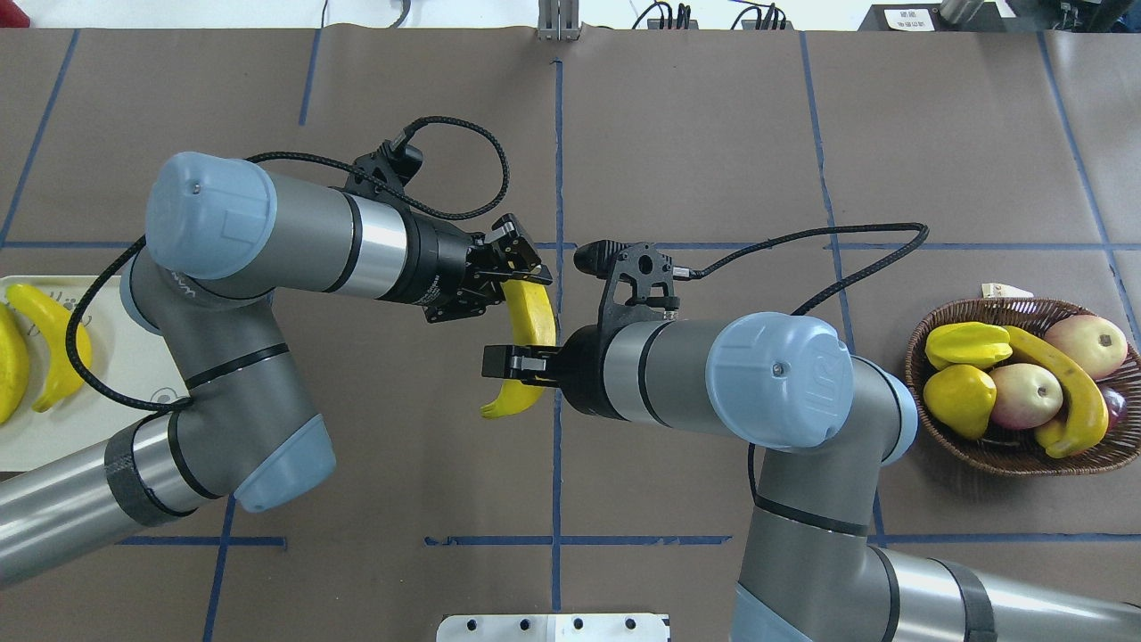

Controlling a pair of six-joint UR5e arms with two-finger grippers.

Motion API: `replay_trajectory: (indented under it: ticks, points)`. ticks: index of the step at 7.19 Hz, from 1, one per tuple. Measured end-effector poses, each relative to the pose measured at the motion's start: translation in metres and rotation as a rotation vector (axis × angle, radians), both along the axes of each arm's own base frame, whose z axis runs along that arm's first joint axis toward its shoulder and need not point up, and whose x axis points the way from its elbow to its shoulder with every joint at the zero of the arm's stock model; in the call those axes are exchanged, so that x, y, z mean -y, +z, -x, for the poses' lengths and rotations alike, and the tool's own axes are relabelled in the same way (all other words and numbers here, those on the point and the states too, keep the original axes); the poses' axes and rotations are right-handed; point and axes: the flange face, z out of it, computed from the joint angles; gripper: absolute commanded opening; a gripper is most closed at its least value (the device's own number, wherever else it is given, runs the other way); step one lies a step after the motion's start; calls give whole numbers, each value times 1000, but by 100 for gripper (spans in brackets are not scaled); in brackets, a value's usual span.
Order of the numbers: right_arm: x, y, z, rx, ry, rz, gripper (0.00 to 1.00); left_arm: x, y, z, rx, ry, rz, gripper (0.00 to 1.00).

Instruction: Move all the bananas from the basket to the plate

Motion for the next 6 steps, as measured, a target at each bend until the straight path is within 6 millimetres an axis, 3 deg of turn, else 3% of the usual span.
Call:
replay_trajectory:
  ticks: [3, 4, 6]
  points:
    - [1, 7, -13, -6, -10, 4, 99, 5, 20, 1, 40, -9, 25, 0]
    - [2, 18, -25, -17, -19, 10, 99, 10, 39, 8, 70, -22, 41, 0]
    - [28, 49, -63, -58, -49, 49, 99, 31, 91, 41, 148, -81, 90, 0]
